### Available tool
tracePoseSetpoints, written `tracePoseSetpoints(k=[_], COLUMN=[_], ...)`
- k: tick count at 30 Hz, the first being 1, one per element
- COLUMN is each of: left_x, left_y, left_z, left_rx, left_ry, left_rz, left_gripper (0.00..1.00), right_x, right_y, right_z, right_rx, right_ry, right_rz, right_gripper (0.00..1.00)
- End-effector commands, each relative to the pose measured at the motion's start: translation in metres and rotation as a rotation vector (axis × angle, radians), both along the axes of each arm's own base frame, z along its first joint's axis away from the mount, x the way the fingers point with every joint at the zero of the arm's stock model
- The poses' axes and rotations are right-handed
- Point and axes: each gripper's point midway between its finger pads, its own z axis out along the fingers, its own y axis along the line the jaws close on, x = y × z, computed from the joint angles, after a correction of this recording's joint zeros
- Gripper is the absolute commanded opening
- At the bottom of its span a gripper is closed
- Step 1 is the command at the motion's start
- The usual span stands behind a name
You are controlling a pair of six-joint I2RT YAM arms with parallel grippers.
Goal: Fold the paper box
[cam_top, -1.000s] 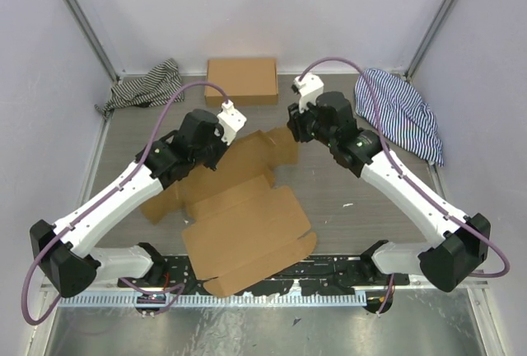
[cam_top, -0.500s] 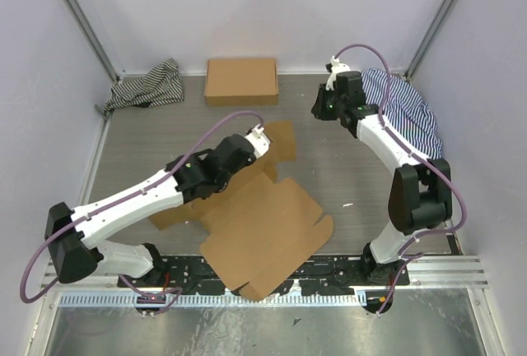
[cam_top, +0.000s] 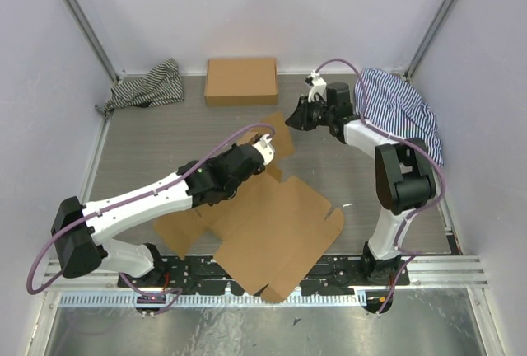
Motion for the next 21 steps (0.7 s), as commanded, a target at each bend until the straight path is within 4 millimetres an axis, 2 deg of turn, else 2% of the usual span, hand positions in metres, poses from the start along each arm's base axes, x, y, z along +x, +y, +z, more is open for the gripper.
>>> tracePoseSetpoints(k=[1,7,11,15,17,21], left_x=[-0.004,-0.011,-0.012,-0.011,-0.01,-0.01], left_y=[-0.003,-0.007,-0.011,-0.014,-0.017,-0.022], left_z=[0.012,0.014,0.008,0.006,0.006,0.009], left_rx=[-0.011,-0.008,0.008,0.029,0.035,0.032], left_ry=[-0.031,-0.017,-0.012,-0.013,-0.016,-0.02], left_rz=[-0.018,-0.031,-0.036,-0.033,-0.034,-0.045], left_gripper=[0.0,0.0,0.0,0.0,0.0,0.0], right_x=[0.01,0.024,0.021,-0.004,-0.021,-0.055], right_y=[0.018,0.023,0.035,0.04,0.037,0.028], right_z=[0.014,0.016,0.013,0.013,0.02,0.018], right_rx=[0.097,0.137,0.182,0.227,0.227,0.208], right_ry=[-0.093,-0.088,-0.04,0.001,-0.015,0.007], right_rz=[0.102,0.123,0.224,0.309,0.317,0.315], right_gripper=[0.22,0.21,0.2,0.18,0.18,0.18])
